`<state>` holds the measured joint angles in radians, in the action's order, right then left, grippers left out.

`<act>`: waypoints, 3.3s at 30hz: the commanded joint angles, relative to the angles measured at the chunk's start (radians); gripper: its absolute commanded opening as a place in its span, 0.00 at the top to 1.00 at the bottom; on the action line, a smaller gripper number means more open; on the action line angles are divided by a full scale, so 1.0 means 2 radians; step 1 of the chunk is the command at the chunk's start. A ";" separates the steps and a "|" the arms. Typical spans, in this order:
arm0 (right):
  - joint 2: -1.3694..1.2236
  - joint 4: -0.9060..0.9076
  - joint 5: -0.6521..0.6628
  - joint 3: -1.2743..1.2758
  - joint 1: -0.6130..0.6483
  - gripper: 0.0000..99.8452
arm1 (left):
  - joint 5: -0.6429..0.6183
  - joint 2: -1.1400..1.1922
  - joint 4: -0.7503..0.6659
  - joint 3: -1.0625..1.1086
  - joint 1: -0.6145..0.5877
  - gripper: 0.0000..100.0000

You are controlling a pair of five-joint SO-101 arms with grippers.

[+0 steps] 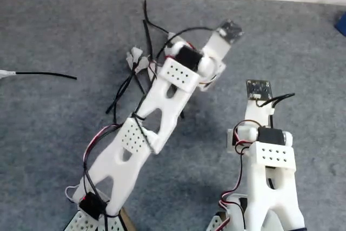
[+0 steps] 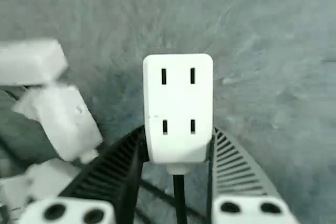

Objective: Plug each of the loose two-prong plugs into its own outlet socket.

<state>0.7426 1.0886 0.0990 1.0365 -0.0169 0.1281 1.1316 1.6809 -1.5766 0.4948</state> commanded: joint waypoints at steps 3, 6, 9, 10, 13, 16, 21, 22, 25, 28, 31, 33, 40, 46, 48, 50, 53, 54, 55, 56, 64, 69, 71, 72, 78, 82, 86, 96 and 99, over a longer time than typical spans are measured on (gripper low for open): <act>0.007 -0.007 -0.004 -0.002 0.005 0.78 | 0.009 -0.125 0.041 -0.017 -0.029 0.99; 0.007 -0.007 -0.004 -0.002 0.005 0.78 | 0.008 -0.177 0.041 0.035 -0.063 0.99; 0.007 -0.007 -0.004 -0.002 0.005 0.78 | 0.008 -0.232 0.042 0.126 -0.087 0.99; 0.007 -0.007 -0.004 -0.002 0.005 0.78 | 0.008 -0.250 0.042 0.167 -0.093 0.99; 0.007 -0.007 -0.003 -0.002 0.005 0.78 | 0.010 -0.308 0.043 0.309 -0.099 0.99; 0.006 -0.005 0.006 -0.002 0.009 0.78 | 0.066 -0.370 0.043 0.461 -0.088 0.99; 0.006 -0.004 0.018 0.010 0.036 0.78 | 0.243 -0.461 0.042 0.696 -0.056 0.99; 0.006 -0.004 0.018 0.010 0.038 0.78 | 0.289 -0.475 0.041 0.732 -0.056 0.99; 0.006 -0.004 0.018 0.010 0.043 0.78 | 0.394 -0.495 0.036 0.811 -0.056 0.99; 0.006 -0.004 0.030 0.010 0.046 0.78 | 0.463 -0.497 0.004 0.856 -0.056 0.99; 0.006 -0.004 0.041 0.012 0.046 0.78 | 0.490 -0.496 -0.044 0.887 -0.054 0.99; 0.006 -0.004 0.042 0.013 0.046 0.78 | 0.503 -0.496 -0.074 0.907 -0.049 0.99; 0.006 -0.004 0.043 0.010 0.046 0.78 | 0.516 -0.496 -0.199 0.986 0.002 0.99; 0.006 -0.004 0.043 0.011 0.045 0.78 | 0.458 -0.501 -0.259 1.022 0.029 0.98; 0.006 -0.004 0.043 0.012 0.045 0.78 | 0.433 -0.501 -0.259 1.021 0.030 0.95; 0.006 -0.004 0.043 0.012 0.045 0.78 | 0.391 -0.507 -0.259 1.013 0.029 0.90; 0.006 -0.004 0.043 0.012 0.045 0.78 | 0.371 -0.537 -0.244 1.005 0.020 0.82; 0.006 -0.004 0.043 0.012 0.045 0.78 | 0.371 -0.550 -0.236 1.004 0.016 0.80; 0.006 -0.004 0.043 0.013 0.045 0.78 | 0.371 -0.566 -0.229 1.002 0.012 0.79; 0.006 -0.004 0.043 0.013 0.045 0.78 | 0.371 -0.581 -0.219 1.002 0.011 0.79; 0.006 0.000 0.043 0.013 0.045 0.78 | 0.371 -0.656 -0.177 1.012 -0.023 0.79; 0.005 0.031 0.080 -0.007 0.045 0.78 | 0.359 -0.650 -0.193 0.978 -0.125 0.79; 0.005 0.032 0.079 -0.017 0.045 0.78 | 0.341 -0.640 -0.222 0.962 -0.178 0.79; 0.002 0.033 0.079 -0.024 0.048 0.78 | 0.338 -0.631 -0.232 0.956 -0.199 0.79; -0.117 0.073 0.070 -0.167 0.116 0.78 | 0.313 -0.578 -0.239 0.911 -0.290 0.79; -0.263 0.127 0.064 -0.362 0.165 0.78 | 0.302 -0.565 -0.238 0.887 -0.316 0.79; -0.402 0.191 0.044 -0.550 0.178 0.78 | 0.280 -0.560 -0.239 0.854 -0.342 0.79; -0.375 0.187 0.007 -0.488 0.161 0.78 | 0.206 -0.390 -0.250 0.666 -0.318 0.79; -0.316 0.086 0.016 -0.350 0.153 0.78 | 0.183 -0.308 -0.209 0.565 -0.306 0.79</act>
<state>-0.0261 1.4231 0.1066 0.1112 0.3191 0.5363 0.4074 1.1960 -0.2401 -0.1527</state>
